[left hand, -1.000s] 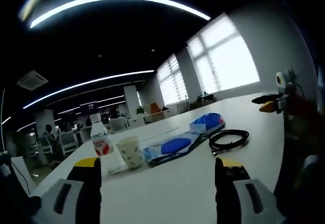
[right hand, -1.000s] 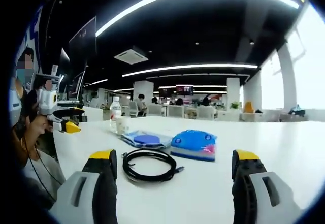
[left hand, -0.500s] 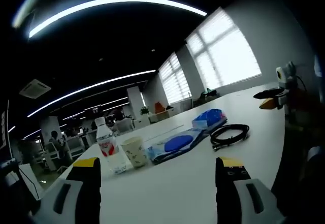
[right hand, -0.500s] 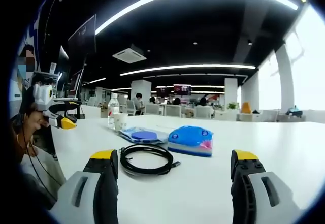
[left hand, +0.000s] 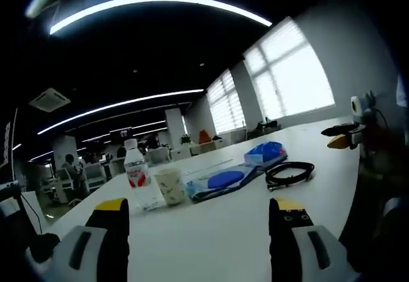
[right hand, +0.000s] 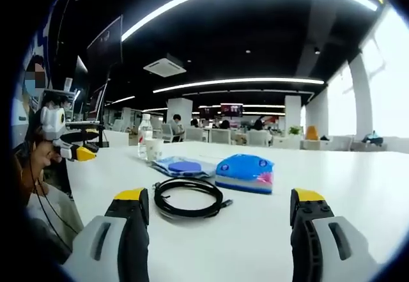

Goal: Arrange the tabletop items into an orderly group along one side of the table until the central work area is clear of visible clutter.

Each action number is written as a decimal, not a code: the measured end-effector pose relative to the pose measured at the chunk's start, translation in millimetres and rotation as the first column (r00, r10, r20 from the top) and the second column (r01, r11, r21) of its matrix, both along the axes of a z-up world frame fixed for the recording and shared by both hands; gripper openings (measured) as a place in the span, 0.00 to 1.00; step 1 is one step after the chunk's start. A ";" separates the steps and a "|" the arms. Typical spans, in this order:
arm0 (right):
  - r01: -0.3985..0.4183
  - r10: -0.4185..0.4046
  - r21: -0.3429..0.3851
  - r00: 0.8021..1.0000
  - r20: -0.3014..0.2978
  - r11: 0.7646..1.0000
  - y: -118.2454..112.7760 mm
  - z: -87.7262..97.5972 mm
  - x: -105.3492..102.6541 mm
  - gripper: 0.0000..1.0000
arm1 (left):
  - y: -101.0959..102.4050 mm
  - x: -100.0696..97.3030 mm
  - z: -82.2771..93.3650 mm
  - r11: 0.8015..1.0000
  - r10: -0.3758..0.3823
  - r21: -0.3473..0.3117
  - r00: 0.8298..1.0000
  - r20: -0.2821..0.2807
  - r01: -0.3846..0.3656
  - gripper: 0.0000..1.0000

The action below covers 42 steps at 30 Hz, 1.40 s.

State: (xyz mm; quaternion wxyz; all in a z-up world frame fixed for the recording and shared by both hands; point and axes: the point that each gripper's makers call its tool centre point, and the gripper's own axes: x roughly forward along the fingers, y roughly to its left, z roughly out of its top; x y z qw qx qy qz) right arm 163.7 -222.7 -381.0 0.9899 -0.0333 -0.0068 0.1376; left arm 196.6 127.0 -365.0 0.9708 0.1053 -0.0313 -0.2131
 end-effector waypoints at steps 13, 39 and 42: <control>0.008 -0.008 0.011 1.000 0.000 1.000 -5.3 -0.6 -7.1 0.90 | -5.2 -3.8 -6.4 1.000 -0.004 0.010 1.000 -0.023 0.004 0.91; 0.018 -0.020 0.072 0.999 0.026 0.997 3.0 9.1 -7.8 0.87 | 6.4 -12.0 -3.4 1.000 0.017 0.010 0.999 -0.040 -0.016 0.90; 0.023 -0.024 0.041 1.000 0.010 0.999 4.0 3.1 -7.3 0.86 | 6.3 -11.6 -3.0 1.000 0.015 0.004 0.999 -0.037 -0.015 0.90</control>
